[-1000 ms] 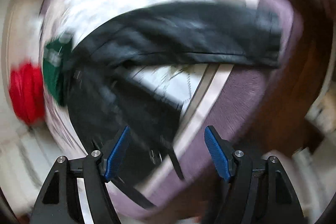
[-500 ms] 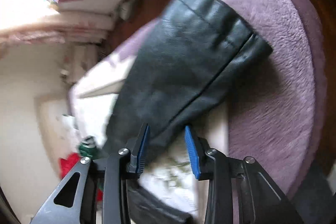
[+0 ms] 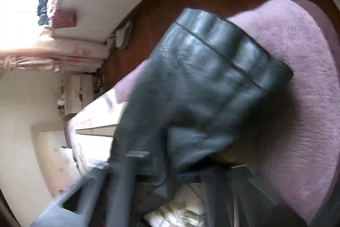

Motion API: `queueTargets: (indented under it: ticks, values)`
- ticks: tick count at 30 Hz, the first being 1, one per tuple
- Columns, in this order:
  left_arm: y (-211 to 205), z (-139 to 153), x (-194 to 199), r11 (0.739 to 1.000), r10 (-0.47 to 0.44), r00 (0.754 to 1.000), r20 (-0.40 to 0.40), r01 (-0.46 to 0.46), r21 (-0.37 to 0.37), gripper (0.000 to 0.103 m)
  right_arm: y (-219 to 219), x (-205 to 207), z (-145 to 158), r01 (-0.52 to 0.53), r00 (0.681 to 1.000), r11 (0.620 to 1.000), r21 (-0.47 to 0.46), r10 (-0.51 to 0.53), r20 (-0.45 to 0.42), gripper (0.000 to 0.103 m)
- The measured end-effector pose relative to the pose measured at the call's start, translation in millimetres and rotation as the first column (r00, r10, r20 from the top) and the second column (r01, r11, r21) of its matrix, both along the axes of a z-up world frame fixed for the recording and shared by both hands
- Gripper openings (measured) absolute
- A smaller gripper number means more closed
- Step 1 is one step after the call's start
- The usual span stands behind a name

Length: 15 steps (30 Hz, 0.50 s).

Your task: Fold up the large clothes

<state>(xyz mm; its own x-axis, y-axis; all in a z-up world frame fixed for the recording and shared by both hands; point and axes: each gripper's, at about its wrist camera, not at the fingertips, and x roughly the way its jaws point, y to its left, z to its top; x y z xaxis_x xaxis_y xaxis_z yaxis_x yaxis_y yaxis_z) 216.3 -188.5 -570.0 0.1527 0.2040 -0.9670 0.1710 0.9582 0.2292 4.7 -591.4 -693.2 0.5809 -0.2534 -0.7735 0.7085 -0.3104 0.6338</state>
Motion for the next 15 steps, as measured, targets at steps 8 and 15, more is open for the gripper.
queueTargets:
  ticks: [8,15]
  values:
    - [60.8,13.8,22.0,0.994,0.106,0.993,0.049,-0.108,0.02,0.103,-2.6,63.6,116.5,-0.234,0.965,0.943,-0.237,0.195,-0.177,0.006]
    - [144.8,40.4,23.9,0.964,0.261,0.957,0.126,-0.265,0.015,0.103,92.1,226.7,203.6,-0.598,0.802,0.691,-0.406,0.527,-0.283,0.006]
